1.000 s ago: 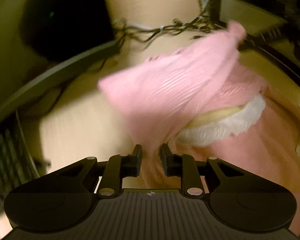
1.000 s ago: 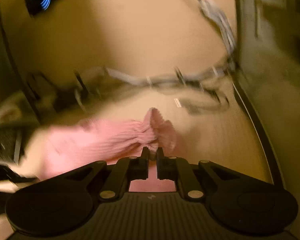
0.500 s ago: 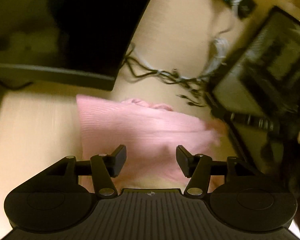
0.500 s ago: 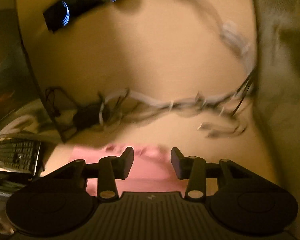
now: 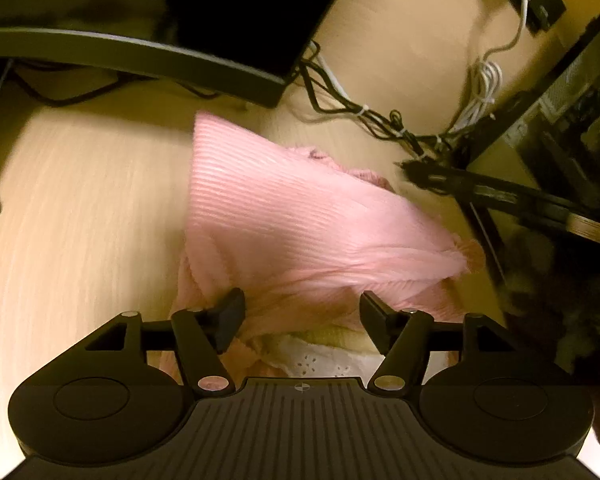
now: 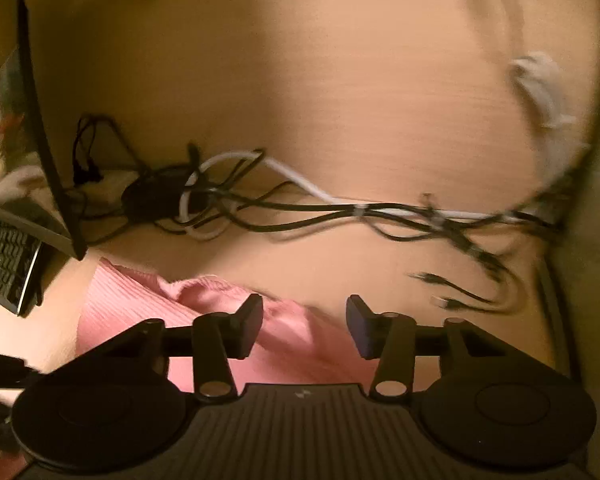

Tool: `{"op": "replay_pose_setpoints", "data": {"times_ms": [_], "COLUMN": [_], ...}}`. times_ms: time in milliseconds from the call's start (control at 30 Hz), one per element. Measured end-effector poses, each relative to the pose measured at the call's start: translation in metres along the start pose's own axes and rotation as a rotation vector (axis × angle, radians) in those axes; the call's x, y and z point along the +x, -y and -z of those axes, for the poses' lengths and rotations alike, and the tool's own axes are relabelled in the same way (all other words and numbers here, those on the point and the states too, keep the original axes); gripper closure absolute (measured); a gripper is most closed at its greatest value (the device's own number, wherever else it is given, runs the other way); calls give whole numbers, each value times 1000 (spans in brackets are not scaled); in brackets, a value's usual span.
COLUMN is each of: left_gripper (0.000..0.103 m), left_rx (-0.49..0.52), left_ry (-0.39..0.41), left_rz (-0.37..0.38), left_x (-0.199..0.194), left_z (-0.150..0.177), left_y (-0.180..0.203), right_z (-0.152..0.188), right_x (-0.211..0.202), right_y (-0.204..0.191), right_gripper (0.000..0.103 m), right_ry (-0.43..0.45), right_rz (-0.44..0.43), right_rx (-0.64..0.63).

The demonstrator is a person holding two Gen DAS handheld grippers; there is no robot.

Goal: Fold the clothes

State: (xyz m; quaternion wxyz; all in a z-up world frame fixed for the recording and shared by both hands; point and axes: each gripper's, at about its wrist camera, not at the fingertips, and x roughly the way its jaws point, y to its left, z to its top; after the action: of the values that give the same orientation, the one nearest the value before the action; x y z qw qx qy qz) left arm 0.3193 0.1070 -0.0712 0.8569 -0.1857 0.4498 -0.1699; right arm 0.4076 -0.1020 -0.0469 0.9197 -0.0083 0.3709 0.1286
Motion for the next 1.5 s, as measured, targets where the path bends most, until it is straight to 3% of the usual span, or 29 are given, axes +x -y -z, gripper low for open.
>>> {"op": "replay_pose_setpoints", "data": {"times_ms": [133,200,367,533,567,633,667,767,967,1100,1267,1367,1433,1467,1500], "left_gripper": [20,15,15,15,15,15,15,15,12,10,10,10,10,10,10], "left_rx": [-47,-78,-160,-191,-194,-200,-207,-234,-278,-289,-231,-143,-82,-55,-44], "left_ry": [29,48,51,51,50,47,45,45,74,81,35,-26,-89,-119,-141], "left_rz": [6,-7,-64,-58,-54,-47,-40,-7,93,155,235,256,247,245,248], "left_x": [-28,-43,-54,-61,-63,-66,-68,-74,-101,-118,-118,-108,-97,-93,-89], "left_z": [1,2,6,9,10,13,14,14,13,10,2,2,10,14,21], "left_y": [-16,-30,-60,-64,-65,-65,-66,-73,-91,-103,-100,-88,-78,-74,-72], "right_z": [1,3,7,5,6,6,5,7,34,76,135,156,161,160,159], "right_x": [40,43,51,61,62,58,54,23,-89,-141,-160,-175,-192,-200,-208], "right_y": [-12,-14,-19,-18,-19,-27,-30,-42,-71,-102,-135,-150,-153,-151,-148], "right_gripper": [56,49,46,35,37,70,93,95,98,98,98,95,84,74,43], "right_ry": [-70,-78,-91,-80,-74,-67,-71,-30,45,4,-95,-123,-117,-110,-103], "right_rz": [19,7,13,-24,-26,-48,-63,-67,-141,-150,-79,-46,-33,-22,-8], "right_rx": [-59,-65,-86,-62,-71,-111,-120,-173,-193,-217,-163,-114,-71,-48,-18]}}
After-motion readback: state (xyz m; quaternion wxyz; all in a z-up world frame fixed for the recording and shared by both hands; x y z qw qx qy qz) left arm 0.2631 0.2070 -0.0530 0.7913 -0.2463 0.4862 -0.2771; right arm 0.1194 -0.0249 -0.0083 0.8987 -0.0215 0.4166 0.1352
